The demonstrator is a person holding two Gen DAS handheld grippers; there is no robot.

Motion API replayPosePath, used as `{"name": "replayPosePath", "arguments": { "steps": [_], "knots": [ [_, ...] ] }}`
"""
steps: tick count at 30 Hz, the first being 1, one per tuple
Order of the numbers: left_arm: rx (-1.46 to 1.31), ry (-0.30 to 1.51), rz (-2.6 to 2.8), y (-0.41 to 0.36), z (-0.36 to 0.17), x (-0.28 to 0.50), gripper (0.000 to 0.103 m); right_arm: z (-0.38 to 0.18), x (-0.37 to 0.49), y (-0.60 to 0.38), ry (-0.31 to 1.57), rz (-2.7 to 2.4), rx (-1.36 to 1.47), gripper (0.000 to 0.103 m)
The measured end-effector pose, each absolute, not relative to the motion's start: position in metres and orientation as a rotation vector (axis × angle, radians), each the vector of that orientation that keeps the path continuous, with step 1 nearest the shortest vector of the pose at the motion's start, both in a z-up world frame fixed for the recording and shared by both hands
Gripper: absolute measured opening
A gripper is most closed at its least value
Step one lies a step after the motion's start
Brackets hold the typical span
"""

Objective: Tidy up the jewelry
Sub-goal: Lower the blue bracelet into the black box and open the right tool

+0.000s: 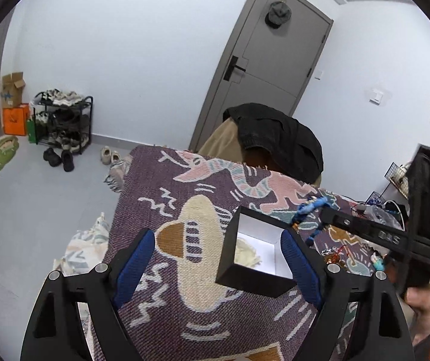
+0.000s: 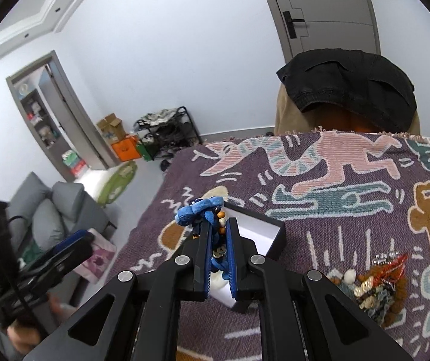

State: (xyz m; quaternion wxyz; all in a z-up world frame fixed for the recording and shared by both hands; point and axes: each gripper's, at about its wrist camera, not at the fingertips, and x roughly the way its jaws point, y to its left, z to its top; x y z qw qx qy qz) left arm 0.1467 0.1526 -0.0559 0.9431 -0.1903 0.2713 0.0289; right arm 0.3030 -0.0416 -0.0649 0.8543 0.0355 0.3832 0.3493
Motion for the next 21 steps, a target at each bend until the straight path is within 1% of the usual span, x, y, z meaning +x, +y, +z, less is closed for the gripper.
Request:
{"name": "replayPosePath", "arguments": {
  "steps": [1,2,3,4,5,11,14,19,20,21],
  "knots": [
    [-0.39,0.55,0.057,0.152,-0.057,0.145,0.086,-0.067,0.304,-0.038,0.818,0.741,0.061,0.016],
    [-0.395,0.549,0.048,0.152,-0.058,0.143,0.086,-0.068,0.303,-0.036,0.827,0.75,0.056,0.026],
    [-0.398,0.557,0.036,0.149,-0.06,0.143,0.086,-0.069,0.302,-0.036,0.832,0.762,0.057,0.042],
    [-0.396,0.564,0.028,0.147,-0.062,0.143,0.086,-0.069,0.3,-0.038,0.826,0.765,0.061,0.049],
    [-0.389,0.567,0.018,0.143,-0.063,0.143,0.086,-0.069,0.297,-0.042,0.812,0.763,0.068,0.055],
    [-0.354,0.556,-0.044,0.118,-0.067,0.139,0.086,-0.069,0.291,-0.082,0.821,0.747,0.133,0.057],
    [-0.333,0.552,-0.059,0.105,-0.066,0.138,0.086,-0.07,0.288,-0.114,0.829,0.68,0.178,0.074],
    [-0.321,0.559,-0.092,0.087,-0.065,0.142,0.086,-0.073,0.278,-0.167,0.821,0.614,0.242,0.077],
    [-0.315,0.558,-0.096,0.083,-0.064,0.143,0.086,-0.074,0.277,-0.176,0.823,0.601,0.255,0.081],
    [-0.308,0.557,-0.098,0.079,-0.063,0.143,0.086,-0.075,0.276,-0.184,0.827,0.593,0.266,0.086]
  ]
}}
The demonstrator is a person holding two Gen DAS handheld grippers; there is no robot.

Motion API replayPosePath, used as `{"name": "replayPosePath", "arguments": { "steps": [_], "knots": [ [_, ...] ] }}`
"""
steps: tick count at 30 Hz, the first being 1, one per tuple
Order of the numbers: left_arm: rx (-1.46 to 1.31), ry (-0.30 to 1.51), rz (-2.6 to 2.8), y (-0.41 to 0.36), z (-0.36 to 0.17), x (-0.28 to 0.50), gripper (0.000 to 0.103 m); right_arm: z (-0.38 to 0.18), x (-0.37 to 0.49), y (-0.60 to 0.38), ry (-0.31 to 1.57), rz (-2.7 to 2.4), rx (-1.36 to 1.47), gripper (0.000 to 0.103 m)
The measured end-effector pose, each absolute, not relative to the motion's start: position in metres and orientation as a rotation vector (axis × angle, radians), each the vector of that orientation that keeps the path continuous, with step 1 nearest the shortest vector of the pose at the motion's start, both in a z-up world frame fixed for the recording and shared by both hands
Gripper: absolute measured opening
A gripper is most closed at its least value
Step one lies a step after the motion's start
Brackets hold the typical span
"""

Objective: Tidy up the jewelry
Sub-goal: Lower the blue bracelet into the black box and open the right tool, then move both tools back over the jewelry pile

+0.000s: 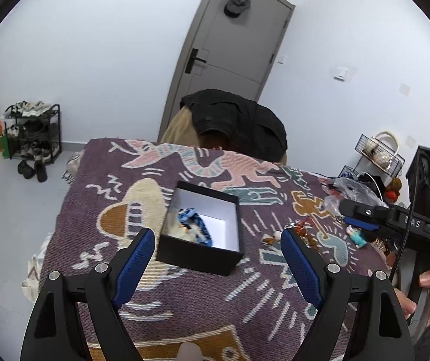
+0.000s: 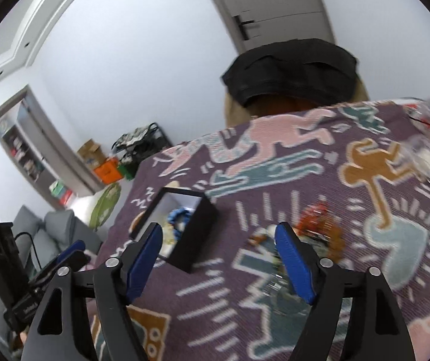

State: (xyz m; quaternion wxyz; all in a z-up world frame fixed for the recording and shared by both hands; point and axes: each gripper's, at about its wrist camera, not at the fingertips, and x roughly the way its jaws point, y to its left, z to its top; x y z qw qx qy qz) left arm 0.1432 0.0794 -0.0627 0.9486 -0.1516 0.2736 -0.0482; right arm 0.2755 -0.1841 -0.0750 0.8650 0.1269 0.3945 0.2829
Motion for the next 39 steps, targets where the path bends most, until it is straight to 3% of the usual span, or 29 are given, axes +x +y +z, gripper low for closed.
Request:
{"name": "replayPosePath", "arguments": {
  "steps": [22,27,31,34,39],
  "knots": [
    [-0.211,0.661,-0.257,-0.007,-0.059,0.172,0.086,-0.111,0.246,-0.281,0.85,0.473,0.414,0.089],
    [-0.188,0.684,-0.279,-0.024,-0.064,0.187,0.083,-0.122,0.25,-0.29,0.874,0.466,0.447,0.067],
    [-0.181,0.715,-0.312,-0.037,-0.069,0.201,0.075,-0.129,0.251,-0.295,0.888,0.464,0.478,0.066],
    [-0.178,0.748,-0.33,-0.045,-0.076,0.211,0.066,-0.137,0.257,-0.292,0.917,0.482,0.499,0.054],
    [-0.169,0.782,-0.342,-0.05,-0.089,0.223,0.06,-0.151,0.273,-0.274,0.974,0.503,0.489,0.048]
  ]
}}
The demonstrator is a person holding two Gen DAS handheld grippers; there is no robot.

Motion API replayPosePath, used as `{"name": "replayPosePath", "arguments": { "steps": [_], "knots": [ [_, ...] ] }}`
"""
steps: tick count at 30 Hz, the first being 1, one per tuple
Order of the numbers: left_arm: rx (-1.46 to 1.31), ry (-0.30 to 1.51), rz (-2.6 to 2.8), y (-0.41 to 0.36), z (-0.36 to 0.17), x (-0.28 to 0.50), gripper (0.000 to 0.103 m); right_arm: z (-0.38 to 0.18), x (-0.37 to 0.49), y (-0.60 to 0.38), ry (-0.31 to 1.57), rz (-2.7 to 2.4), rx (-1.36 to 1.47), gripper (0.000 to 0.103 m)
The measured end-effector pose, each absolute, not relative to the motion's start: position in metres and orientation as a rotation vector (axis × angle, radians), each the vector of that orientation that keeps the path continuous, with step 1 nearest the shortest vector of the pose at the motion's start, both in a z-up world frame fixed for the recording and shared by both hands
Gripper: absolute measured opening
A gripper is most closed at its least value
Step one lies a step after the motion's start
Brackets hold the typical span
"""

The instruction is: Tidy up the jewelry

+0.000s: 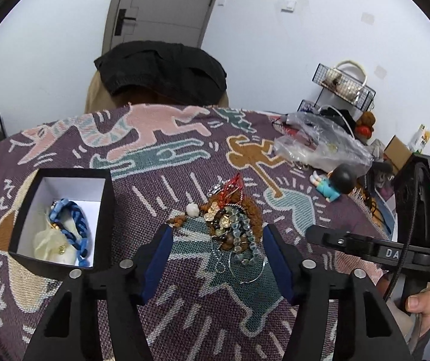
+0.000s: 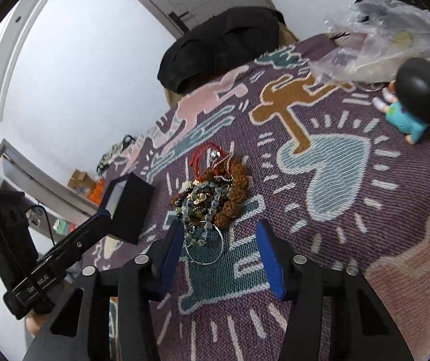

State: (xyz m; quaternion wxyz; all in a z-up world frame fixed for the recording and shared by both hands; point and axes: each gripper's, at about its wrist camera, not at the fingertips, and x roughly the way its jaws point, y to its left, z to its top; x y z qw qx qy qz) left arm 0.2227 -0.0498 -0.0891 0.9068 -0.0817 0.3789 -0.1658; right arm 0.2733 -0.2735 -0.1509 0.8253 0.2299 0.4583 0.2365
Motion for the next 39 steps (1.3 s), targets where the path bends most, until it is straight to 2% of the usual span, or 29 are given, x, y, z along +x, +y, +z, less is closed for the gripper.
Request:
{"name": "replayPosePath", "arguments": {
  "steps": [5,17,19,22,23,24,39],
  "knots": [
    [-0.215,0.828,-0.333,-0.042,-0.102,0.232,0.047,-0.166,0.285,-0.252,1.023,0.512,0.498,0.039],
    [-0.243,0.832,-0.324,-0.024,-0.11,0.235,0.047,-0.18,0.298,-0.222,1.079,0.432,0.391,0.039],
    [-0.236,0.836,-0.327,-0.025,-0.111,0.237,0.047,-0.182,0.3,-0.223,1.084,0.427,0.389,0.025],
    [-0.235,0.84,-0.325,-0.025,-0.113,0.24,0.047,-0.181,0.298,-0.228,1.072,0.434,0.407,0.021],
    [-0.239,0.843,-0.328,-0.026,-0.114,0.242,0.047,-0.18,0.297,-0.23,1.071,0.429,0.403,0.013],
    [-0.242,0.845,-0.331,-0.027,-0.114,0.243,0.047,-0.18,0.297,-0.232,1.071,0.43,0.409,0.011],
    [-0.229,0.924,-0.362,-0.064,-0.132,0.272,0.047,-0.172,0.286,-0.283,0.988,0.418,0.492,0.01]
  ]
}}
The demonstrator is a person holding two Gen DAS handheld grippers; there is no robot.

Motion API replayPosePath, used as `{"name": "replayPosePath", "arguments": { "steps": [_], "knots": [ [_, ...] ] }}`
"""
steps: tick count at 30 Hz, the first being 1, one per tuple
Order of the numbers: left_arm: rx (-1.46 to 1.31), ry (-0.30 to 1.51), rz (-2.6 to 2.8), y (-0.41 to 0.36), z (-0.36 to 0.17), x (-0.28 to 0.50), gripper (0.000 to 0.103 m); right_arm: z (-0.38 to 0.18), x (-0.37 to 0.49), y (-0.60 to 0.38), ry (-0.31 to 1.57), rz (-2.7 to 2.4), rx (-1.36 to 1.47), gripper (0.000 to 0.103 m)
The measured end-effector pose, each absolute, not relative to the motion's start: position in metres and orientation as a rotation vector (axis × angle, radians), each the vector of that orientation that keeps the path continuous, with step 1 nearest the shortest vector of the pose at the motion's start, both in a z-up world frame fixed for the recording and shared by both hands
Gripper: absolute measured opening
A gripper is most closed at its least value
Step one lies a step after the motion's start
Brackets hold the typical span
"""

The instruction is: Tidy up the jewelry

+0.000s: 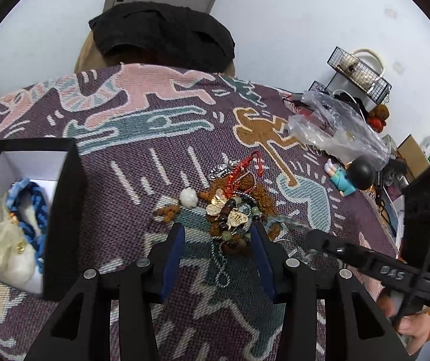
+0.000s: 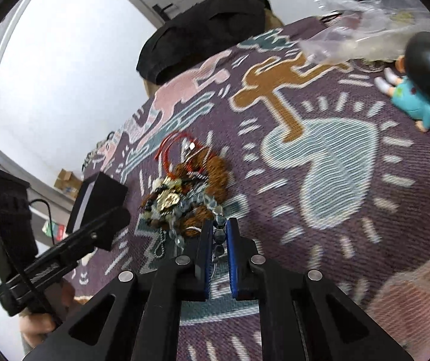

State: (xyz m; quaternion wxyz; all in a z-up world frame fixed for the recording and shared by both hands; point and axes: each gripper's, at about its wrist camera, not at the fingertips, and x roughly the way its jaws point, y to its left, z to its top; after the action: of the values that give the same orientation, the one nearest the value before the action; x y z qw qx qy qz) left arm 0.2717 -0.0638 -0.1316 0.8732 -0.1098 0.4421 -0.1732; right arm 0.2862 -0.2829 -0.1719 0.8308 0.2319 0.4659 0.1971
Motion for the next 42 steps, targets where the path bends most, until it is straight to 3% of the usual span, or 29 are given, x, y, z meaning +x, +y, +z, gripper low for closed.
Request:
{"name": "replayPosePath", "arguments": {
  "steps": [8,9,10,11,42],
  "knots": [
    [-0.241,0.982,-0.349,-0.076,-0.153,0.29,0.044,-0.159,0.279,-0.303,0.932,0.432,0.549,0.01],
    [-0.241,0.973,-0.35,-0.076,-0.153,0.289,0.038,-0.158,0.277,-0.306,0.927,0.436,0.552,0.01],
    [-0.231,0.972,-0.35,-0.076,-0.151,0.288,0.019,-0.156,0.276,-0.307,0.92,0.439,0.553,0.01],
    [-0.226,0.976,-0.351,-0.077,-0.151,0.287,0.01,-0.154,0.276,-0.307,0.916,0.444,0.555,0.01],
    [-0.213,0.697,-0.343,-0.027,-0.032,0.237,0.008,-0.099,0.262,-0.279,0.81,0.549,0.558,0.01]
  ]
}}
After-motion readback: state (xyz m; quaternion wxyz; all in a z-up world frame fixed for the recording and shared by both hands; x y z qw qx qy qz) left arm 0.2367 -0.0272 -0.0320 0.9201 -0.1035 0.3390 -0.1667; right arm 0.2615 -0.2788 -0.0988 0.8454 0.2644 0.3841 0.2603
